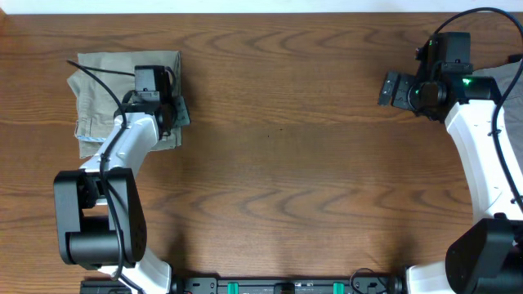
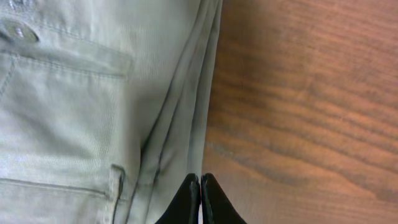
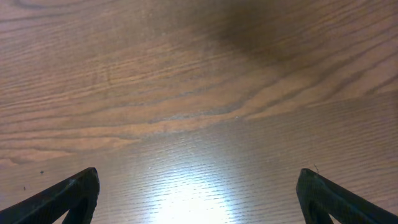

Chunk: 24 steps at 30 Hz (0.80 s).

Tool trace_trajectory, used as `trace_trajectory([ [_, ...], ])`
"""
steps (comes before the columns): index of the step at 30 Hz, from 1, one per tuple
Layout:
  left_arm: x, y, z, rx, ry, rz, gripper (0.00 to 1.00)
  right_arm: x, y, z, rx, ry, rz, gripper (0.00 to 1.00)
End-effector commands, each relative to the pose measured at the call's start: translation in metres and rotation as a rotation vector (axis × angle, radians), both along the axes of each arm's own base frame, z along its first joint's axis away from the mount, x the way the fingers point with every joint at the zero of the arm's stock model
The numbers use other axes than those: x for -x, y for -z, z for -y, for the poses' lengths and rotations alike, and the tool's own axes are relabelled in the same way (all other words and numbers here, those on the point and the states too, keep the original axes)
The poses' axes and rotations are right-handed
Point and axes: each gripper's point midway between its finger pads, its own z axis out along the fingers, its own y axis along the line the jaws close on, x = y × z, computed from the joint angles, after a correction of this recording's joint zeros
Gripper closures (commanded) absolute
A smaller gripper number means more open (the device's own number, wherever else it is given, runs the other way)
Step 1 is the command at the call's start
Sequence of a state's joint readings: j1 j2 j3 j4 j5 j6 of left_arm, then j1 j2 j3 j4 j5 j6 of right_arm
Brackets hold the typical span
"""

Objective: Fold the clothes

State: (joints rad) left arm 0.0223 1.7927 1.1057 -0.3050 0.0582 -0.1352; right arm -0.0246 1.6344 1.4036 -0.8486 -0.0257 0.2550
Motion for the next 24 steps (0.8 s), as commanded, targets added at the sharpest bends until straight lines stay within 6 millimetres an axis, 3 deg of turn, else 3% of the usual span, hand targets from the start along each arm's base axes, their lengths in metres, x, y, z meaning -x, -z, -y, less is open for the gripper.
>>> trace_trajectory([
  [1,0.008,0.013,0.003,0.021,-0.010,-0.047,0.94,0.000,0.000,0.001,0.011,-0.004,-0.001,0.01],
  [12,0.016,0.052,0.003,0.046,-0.063,-0.141,0.94,0.000,0.000,0.001,0.011,-0.004,-0.001,0.01],
  [24,0.017,0.055,-0.008,-0.034,-0.037,-0.146,0.94,0.000,0.000,0.001,0.011,-0.004,-0.001,0.01],
])
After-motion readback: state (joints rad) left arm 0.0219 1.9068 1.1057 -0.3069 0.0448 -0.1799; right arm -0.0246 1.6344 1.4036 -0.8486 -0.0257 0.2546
